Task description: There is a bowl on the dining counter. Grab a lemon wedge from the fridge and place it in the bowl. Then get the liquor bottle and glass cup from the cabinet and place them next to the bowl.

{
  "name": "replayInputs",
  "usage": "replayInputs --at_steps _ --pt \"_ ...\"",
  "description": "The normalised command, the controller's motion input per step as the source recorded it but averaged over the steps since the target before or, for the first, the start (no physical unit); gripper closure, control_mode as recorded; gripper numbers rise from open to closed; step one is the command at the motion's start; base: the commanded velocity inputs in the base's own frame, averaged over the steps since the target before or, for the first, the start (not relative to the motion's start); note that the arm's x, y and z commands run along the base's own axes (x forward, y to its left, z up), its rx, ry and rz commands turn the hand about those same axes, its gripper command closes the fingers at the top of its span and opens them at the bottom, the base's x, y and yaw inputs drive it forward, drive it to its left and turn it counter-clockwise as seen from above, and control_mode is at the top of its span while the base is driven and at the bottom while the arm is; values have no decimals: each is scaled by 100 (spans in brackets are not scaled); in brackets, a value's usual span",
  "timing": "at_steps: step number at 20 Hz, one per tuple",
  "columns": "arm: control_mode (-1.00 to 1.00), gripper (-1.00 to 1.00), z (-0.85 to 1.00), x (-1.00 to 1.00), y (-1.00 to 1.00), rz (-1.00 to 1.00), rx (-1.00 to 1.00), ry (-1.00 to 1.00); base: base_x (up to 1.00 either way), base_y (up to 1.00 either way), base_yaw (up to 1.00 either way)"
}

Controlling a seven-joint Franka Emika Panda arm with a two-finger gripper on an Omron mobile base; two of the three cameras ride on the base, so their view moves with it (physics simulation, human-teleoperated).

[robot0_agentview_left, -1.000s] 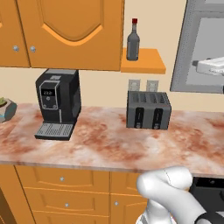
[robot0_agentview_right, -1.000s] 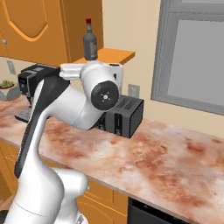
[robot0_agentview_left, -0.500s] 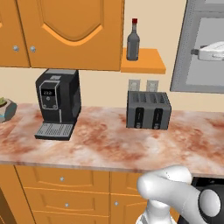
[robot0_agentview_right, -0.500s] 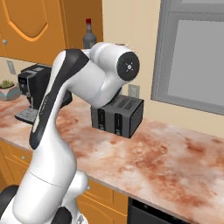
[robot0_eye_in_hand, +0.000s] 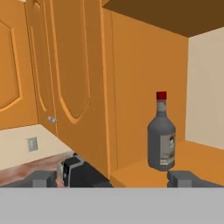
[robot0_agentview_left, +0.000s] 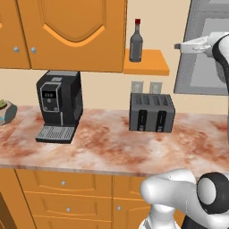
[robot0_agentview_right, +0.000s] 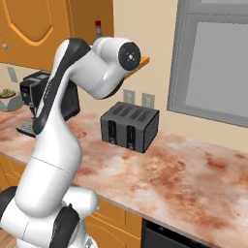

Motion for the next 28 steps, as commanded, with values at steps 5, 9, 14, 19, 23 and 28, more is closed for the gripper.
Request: replayInputs --at_steps 5,9,14,19,23,28 --pt "-100 -100 0 59 10 0 0 -1 0 0 0" --pt "-100 -100 0 71 0 4 0 0 0 0 0" --pt "-100 -100 0 30 0 2 0 0 0 0 0" --pt "-100 -100 0 7 0 0 0 0 0 0 0" --pt "-100 -100 0 14 0 0 0 1 0 0 0" --pt "-100 -100 0 13 0 0 0 0 0 0 0"
